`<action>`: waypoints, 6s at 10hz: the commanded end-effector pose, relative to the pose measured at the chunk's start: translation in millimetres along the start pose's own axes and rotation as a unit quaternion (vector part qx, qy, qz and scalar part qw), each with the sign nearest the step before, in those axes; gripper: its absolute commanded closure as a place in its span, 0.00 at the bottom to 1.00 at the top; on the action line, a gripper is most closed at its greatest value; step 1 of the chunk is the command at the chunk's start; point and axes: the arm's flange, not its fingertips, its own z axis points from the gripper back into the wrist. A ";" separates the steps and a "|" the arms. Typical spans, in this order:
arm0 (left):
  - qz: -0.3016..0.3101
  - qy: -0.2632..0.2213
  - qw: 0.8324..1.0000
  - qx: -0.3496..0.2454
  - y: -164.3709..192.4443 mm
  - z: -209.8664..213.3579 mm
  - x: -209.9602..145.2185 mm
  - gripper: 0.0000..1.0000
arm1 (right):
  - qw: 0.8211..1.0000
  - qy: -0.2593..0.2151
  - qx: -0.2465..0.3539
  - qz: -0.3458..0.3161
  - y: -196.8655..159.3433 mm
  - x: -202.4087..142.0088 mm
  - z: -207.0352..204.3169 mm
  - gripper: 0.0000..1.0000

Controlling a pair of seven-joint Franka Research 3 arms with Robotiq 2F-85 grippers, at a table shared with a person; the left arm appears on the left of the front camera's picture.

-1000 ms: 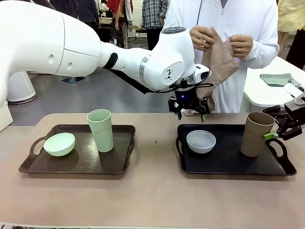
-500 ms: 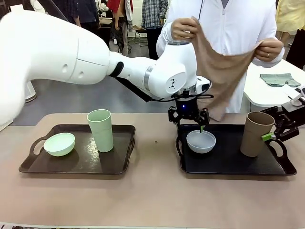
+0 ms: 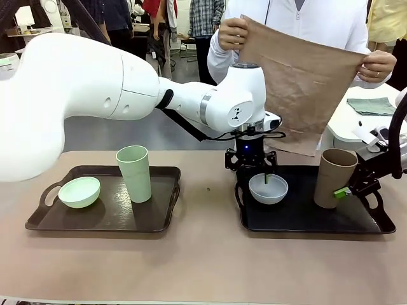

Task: Set up a tray with a mat and arrange the tableware.
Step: Pick up the Picnic Bowl and Reusable plastic cup from the Handle tray in front of the human's position and hold them in the air, then place the Picnic Bowl and Reusable plastic cup back onto the Handle tray in front of the human's position.

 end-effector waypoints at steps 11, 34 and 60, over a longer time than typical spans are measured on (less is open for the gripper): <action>0.001 0.014 1.000 -0.004 -4.9 -18.4 6.9 1.00 | 1.000 -0.013 0.002 0.022 -7.2 -3.8 9.6 1.00; 0.028 -0.078 0.996 -0.041 -14.9 185.3 -48.6 1.00 | 0.994 -0.015 -0.027 0.108 69.7 119.0 103.8 1.00; 0.047 -0.069 0.996 -0.024 -1.0 132.0 -25.7 0.96 | 0.998 -0.003 -0.005 0.056 30.8 53.2 77.3 0.19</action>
